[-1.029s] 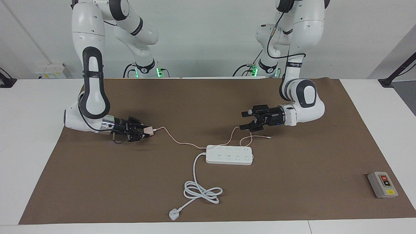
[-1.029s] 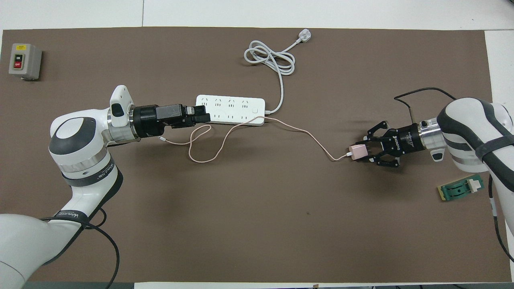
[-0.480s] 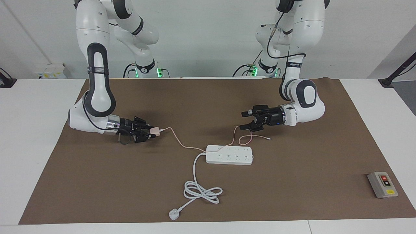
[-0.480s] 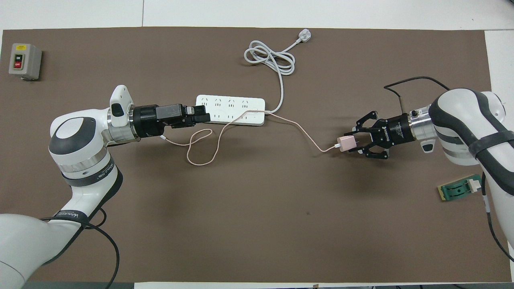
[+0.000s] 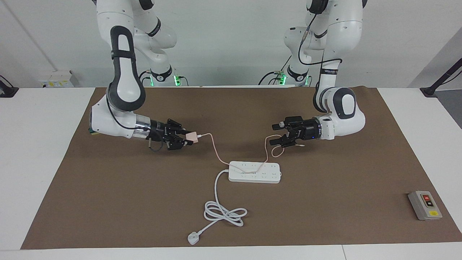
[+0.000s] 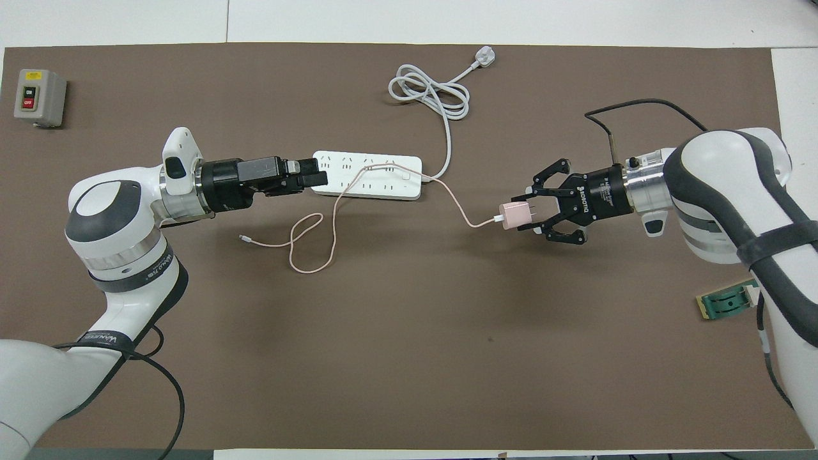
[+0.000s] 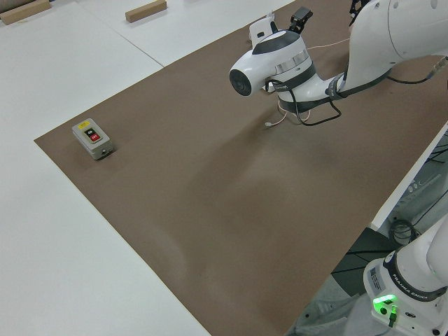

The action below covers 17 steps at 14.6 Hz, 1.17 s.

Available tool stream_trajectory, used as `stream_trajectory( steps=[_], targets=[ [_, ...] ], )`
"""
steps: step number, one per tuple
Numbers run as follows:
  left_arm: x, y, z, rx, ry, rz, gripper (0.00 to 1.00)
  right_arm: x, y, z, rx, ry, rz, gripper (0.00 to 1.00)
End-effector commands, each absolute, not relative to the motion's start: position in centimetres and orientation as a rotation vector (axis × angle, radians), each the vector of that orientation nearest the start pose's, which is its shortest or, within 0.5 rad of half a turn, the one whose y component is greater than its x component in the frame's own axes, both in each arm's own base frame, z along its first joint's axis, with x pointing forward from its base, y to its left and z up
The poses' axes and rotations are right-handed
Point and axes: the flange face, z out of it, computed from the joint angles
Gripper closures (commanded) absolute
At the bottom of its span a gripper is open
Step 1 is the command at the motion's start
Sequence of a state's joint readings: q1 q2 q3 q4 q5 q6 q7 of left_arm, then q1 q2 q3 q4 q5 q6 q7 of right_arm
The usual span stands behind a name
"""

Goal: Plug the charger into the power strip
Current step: 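Carry the pink charger with the right gripper toward the power strip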

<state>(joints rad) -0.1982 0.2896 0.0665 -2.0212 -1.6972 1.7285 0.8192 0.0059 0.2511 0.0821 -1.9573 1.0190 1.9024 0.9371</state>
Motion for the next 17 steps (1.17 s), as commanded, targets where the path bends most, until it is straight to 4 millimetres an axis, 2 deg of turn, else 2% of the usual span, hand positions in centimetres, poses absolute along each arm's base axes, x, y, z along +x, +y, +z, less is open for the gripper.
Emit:
stream_trajectory(
  steps=[1,7,10,12,14,17],
  targets=[
    [57.5,-16.9,35.6,1.609,-0.004,0.098,0.0,57.6,14.6,36.9,-1.768,1.528,0.87,1.0],
    [57.6,-17.6,35.3,1.619,0.005,0.103,0.0,57.9,21.5,38.8,-1.663,1.59,0.81,1.0],
    [57.9,-18.1,35.4,1.62,-0.002,0.105,0.0,57.9,23.6,39.5,-1.597,1.602,0.782,1.0],
    [58.2,-18.5,34.3,1.625,0.001,0.101,0.0,58.0,24.9,40.5,-1.552,1.602,0.809,1.0],
    [58.0,-19.7,33.1,1.622,0.001,0.106,0.0,57.3,26.8,40.9,-1.53,1.638,0.846,1.0],
    [57.7,-21.5,32.9,1.654,0.003,0.131,0.0,56.7,29.0,41.3,-1.52,1.653,0.818,1.0]
  ],
)
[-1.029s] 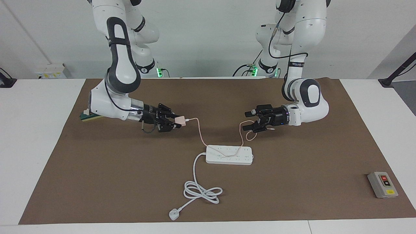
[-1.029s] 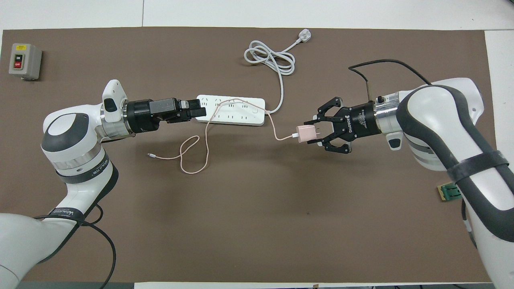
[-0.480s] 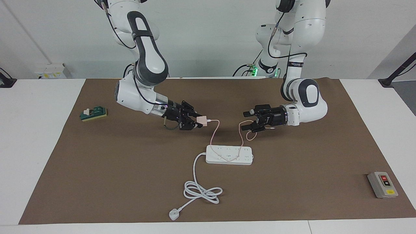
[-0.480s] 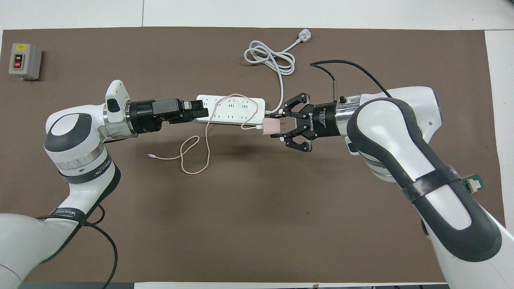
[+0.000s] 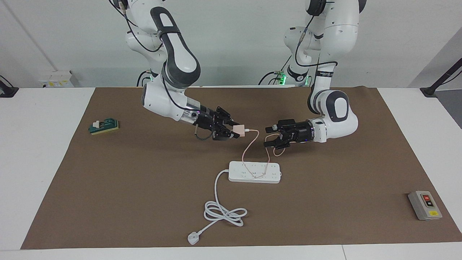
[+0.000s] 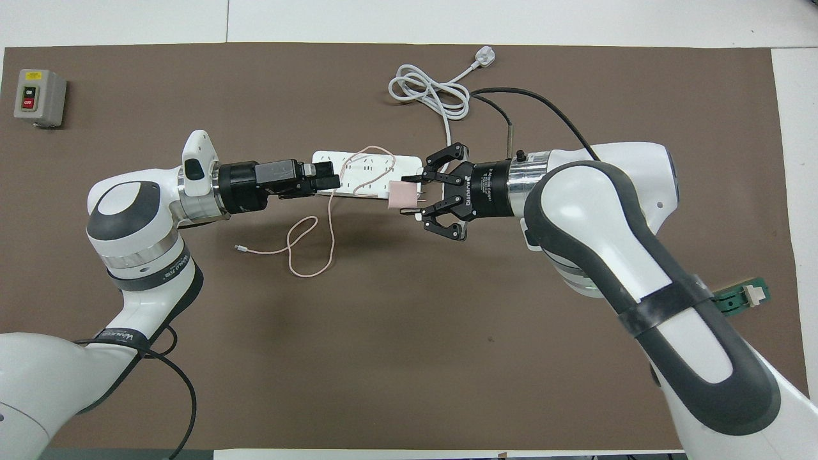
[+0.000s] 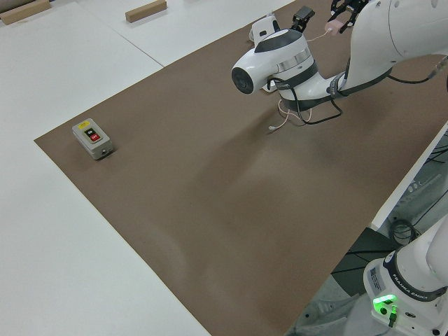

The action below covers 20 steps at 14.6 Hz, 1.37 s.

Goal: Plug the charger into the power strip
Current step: 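Carry the pink charger with the right gripper toward the power strip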

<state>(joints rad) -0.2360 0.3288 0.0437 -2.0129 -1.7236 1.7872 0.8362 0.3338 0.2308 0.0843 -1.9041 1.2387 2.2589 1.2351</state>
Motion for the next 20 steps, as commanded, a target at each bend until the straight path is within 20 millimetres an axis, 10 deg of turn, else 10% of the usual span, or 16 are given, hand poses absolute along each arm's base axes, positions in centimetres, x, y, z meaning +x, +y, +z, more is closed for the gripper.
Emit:
stream_trajectory(
  steps=[1,20],
  targets=[
    [57.7,-21.9,33.0,1.661,0.0,0.133,0.0,56.6,29.4,41.3,-1.512,1.661,0.806,1.0],
    [56.3,-22.4,35.3,1.638,-0.045,0.133,0.0,58.5,28.3,39.6,-1.557,1.619,0.819,1.0]
  ],
)
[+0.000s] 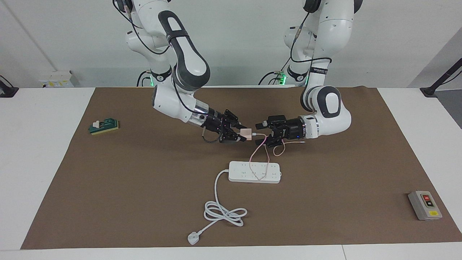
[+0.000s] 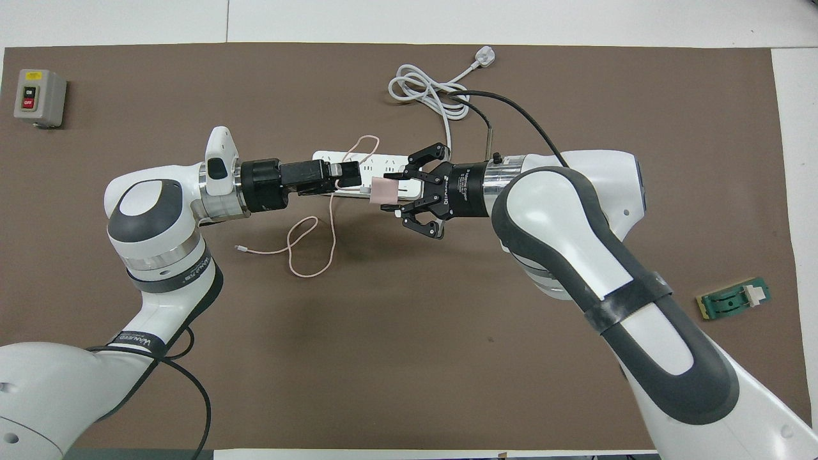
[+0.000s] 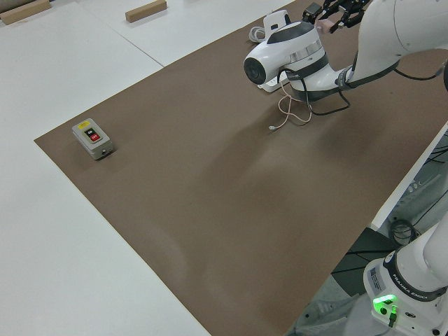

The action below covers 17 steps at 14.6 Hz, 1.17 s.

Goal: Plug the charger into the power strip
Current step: 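Push the charger prongs into the strip socket with the right gripper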

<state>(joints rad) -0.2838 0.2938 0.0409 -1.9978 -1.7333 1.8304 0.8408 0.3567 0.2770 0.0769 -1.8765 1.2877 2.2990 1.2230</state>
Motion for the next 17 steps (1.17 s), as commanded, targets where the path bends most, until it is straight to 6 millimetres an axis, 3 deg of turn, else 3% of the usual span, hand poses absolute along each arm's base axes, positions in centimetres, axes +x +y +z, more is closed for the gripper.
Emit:
stream_trajectory(
  steps=[1,15,17],
  targets=[
    [56.3,-22.4,35.2,1.639,-0.043,0.133,0.0,58.5,28.3,39.7,-1.572,1.614,0.81,1.0],
    [56.2,-24.1,35.0,1.659,-0.052,0.135,0.0,58.5,28.3,39.2,-1.598,1.613,0.795,1.0],
    [56.2,-24.4,34.3,1.668,-0.054,0.134,0.0,58.4,28.4,39.3,-1.602,1.605,0.79,1.0]
  ],
)
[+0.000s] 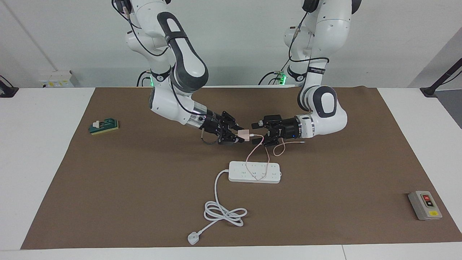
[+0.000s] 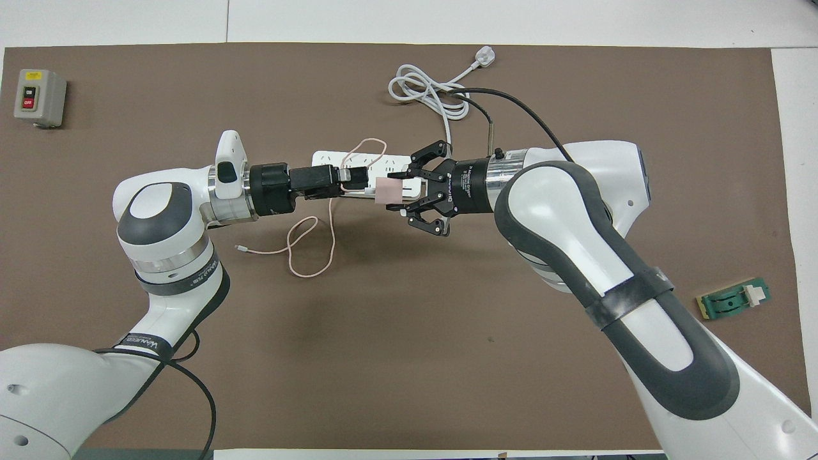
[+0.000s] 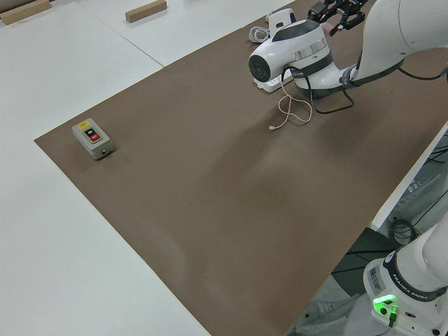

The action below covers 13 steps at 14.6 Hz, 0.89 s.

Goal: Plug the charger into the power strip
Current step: 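Push the charger prongs into the strip socket with the right gripper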

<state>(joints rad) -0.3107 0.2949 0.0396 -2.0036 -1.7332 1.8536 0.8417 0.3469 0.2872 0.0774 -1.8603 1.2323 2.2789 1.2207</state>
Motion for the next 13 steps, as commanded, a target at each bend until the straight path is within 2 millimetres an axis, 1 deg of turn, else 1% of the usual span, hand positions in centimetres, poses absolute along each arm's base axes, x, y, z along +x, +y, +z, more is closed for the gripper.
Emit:
stream_trajectory(
  steps=[1,7,10,13],
  targets=[
    [56.2,-24.58,33.95,1.672,-0.056,0.137,0.0,58.44,28.38,39.23,-1.611,1.595,0.782,1.0],
    [56.03,-24.63,33.74,1.678,-0.059,0.144,0.0,58.16,28.97,39.31,-1.65,1.574,0.757,1.0],
    [55.68,-25.0,33.56,1.679,-0.066,0.139,0.0,58.2,28.87,39.28,-1.662,1.574,0.749,1.0],
    [55.73,-24.86,33.58,1.677,-0.081,0.153,0.0,58.17,28.85,39.21,-1.665,1.574,0.748,1.0]
  ],
)
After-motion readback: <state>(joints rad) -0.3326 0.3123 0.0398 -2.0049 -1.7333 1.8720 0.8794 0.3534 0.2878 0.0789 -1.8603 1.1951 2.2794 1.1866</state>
